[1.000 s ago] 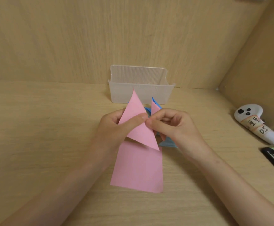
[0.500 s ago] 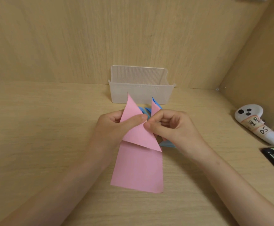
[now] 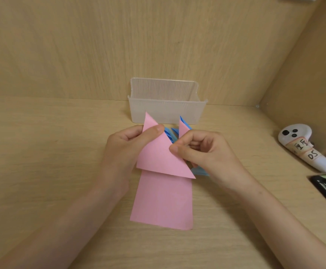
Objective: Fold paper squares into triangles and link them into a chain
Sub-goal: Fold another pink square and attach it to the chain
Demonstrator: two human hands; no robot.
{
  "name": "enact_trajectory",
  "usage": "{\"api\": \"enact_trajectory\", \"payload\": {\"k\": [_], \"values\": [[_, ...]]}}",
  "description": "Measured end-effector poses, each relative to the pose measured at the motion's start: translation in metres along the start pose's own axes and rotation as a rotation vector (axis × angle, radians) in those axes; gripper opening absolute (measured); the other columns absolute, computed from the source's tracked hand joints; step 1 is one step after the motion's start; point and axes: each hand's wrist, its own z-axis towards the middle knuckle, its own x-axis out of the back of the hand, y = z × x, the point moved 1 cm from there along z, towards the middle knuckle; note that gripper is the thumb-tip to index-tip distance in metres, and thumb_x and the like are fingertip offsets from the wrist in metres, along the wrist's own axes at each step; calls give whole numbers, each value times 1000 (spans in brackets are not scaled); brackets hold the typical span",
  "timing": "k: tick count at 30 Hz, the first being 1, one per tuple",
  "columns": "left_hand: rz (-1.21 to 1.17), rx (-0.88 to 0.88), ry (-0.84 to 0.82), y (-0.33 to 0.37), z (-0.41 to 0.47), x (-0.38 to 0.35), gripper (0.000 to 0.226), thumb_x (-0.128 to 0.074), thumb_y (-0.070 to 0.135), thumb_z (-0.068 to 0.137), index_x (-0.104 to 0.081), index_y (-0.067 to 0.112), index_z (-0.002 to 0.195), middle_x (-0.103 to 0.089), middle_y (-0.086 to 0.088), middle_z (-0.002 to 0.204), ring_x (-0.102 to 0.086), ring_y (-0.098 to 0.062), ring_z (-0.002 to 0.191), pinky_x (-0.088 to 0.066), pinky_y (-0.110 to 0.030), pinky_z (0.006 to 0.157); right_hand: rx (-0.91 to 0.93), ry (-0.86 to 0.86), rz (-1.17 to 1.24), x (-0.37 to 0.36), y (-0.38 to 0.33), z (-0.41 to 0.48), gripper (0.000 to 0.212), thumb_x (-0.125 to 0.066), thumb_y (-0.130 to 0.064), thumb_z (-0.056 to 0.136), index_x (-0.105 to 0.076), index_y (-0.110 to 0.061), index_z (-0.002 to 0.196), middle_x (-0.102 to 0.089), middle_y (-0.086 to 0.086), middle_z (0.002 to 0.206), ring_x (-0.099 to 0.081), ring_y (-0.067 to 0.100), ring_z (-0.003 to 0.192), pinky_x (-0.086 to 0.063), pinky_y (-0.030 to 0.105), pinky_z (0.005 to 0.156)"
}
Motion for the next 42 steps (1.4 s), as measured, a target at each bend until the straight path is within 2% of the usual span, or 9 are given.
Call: {"api": "enact_trajectory", "payload": {"k": [5,8,13,17,24,30,35,38,42], "values": [[-40,-27,26,3,7,6,9,-69,21,80,-72,14,75,-69,8,67,-61,-4,63,-48,-14,60,-17,-20,-38,0,4,0,18,-70,-6,81,-68,-17,66,-65,-1,65,-54,12,61,-42,19,55],[-6,-78,34,3,9,8,8,-70,21,79,-72,15,75,-68,8,69,-60,-5,67,-46,-20,71,-20,-24,-42,0,4,0,17,-70,-8,81,-69,-17,67,-64,0,65,-53,16,63,-41,25,57],[-33,-102,58,3,11,10,9,-72,25,78,-76,17,81,-71,6,82,-61,-10,86,-45,-36,98,-21,-18,-50,1,3,0,16,-69,-4,81,-67,-13,68,-63,-7,60,-53,5,56,-41,15,54],[-39,-124,69,3,12,12,7,-72,24,78,-76,19,79,-71,6,84,-60,-11,90,-43,-40,102,-13,-15,-39,1,2,1,16,-68,-2,81,-66,-11,68,-62,-9,58,-52,2,53,-38,12,51],[-98,-180,184,13,21,25,11,-66,24,84,-72,23,76,-65,16,73,-59,-1,82,-43,-22,87,-10,-3,-90,0,7,0,19,-69,-2,81,-66,-13,65,-61,-9,57,-52,4,54,-40,15,53],[82,-186,45,6,13,12,9,-63,24,87,-71,23,91,-70,12,84,-64,-3,83,-51,-27,82,-24,202,29,8,7,4,11,-67,-4,82,-65,-4,72,-58,-1,54,-45,6,43,-33,15,42],[177,-110,-75,-2,4,-3,14,-66,12,85,-68,14,98,-73,6,74,-61,-6,49,-53,-21,48,-9,203,36,8,9,4,10,-66,-6,84,-66,-2,75,-59,9,59,-46,14,43,-37,19,41],[184,-149,-67,-1,5,2,10,-64,8,86,-69,11,94,-72,5,69,-57,-5,43,-47,-17,43,53,213,18,8,8,3,10,-58,-6,90,-67,-5,85,-62,0,63,-49,13,47,-37,21,44],[150,-142,-109,3,7,5,10,-63,9,87,-70,13,94,-73,5,73,-57,-4,46,-47,-16,44,167,156,-123,13,8,3,25,-60,-3,89,-70,-23,100,-62,-2,88,-57,21,68,-51,44,58]]}}
